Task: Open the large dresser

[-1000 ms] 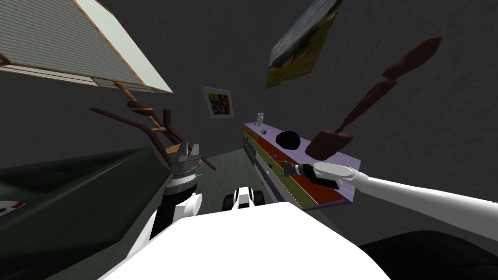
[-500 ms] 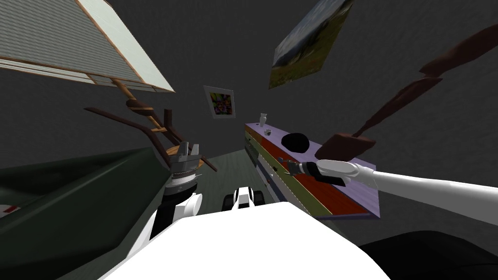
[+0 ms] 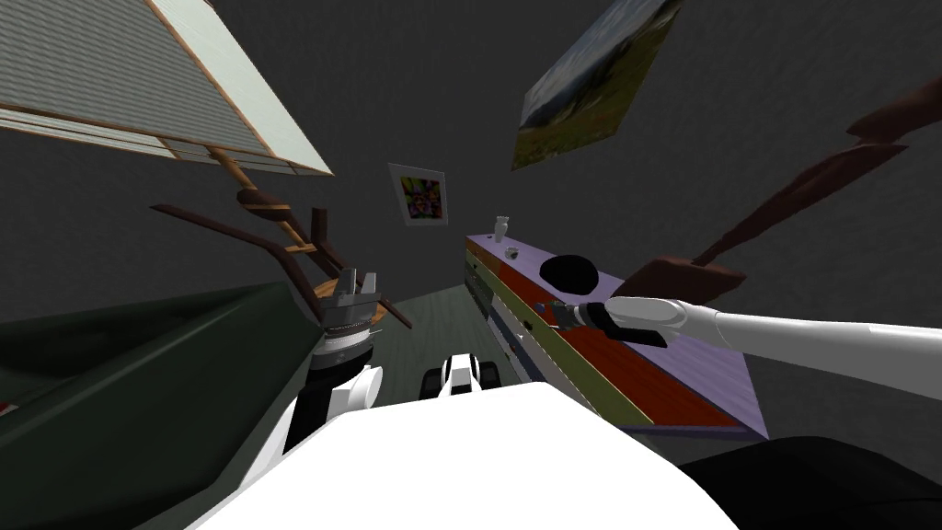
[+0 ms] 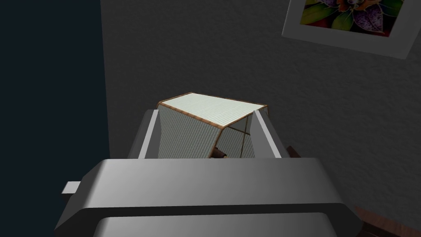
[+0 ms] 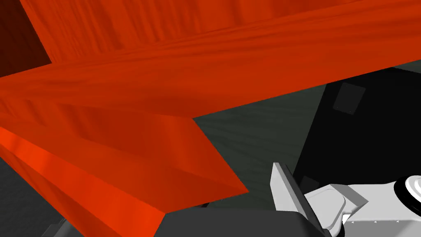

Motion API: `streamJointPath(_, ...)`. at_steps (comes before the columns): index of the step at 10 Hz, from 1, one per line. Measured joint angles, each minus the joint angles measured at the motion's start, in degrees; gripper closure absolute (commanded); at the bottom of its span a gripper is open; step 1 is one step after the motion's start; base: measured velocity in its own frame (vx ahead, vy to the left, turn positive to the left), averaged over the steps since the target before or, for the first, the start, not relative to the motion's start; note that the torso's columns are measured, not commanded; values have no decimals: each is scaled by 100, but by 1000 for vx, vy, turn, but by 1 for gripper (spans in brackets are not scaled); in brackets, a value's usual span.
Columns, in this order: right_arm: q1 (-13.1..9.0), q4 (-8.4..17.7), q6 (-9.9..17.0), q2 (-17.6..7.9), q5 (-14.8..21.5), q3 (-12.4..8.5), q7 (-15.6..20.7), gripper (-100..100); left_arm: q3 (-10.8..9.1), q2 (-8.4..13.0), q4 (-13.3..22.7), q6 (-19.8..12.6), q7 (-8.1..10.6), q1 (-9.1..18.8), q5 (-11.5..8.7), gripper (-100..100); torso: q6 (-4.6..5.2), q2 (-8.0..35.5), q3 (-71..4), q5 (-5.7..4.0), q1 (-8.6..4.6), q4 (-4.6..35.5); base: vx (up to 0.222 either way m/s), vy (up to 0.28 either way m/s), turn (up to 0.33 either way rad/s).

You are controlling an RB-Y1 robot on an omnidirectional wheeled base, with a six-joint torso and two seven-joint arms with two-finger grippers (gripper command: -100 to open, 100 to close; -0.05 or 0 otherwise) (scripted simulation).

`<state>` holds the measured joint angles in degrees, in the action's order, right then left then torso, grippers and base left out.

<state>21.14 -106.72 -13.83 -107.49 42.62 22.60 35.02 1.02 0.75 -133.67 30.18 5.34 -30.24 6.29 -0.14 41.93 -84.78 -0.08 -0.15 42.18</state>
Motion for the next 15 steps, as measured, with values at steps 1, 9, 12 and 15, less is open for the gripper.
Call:
streamJointPath(1,-96,34,21,-97,168,79,-92,-100,0,0,0,0,0,0,0,0,7,15,9,5,10,5,29,27,-12)
streamJointPath(9,-136,58,78,-25,285,95,-137,100,1,-1,0,0,0,1,0,0,30,60,38,4,35,9,2,34,9)
streamJointPath(12,-81,5,138,-41,257,87,-105,100,2,-2,0,0,0,2,0,0,30,52,30,8,22,8,-49,202,-17)
streamJointPath(15,-40,-52,162,-63,247,92,-99,100,1,-1,0,0,0,1,0,0,22,44,25,6,2,14,-31,132,-14)
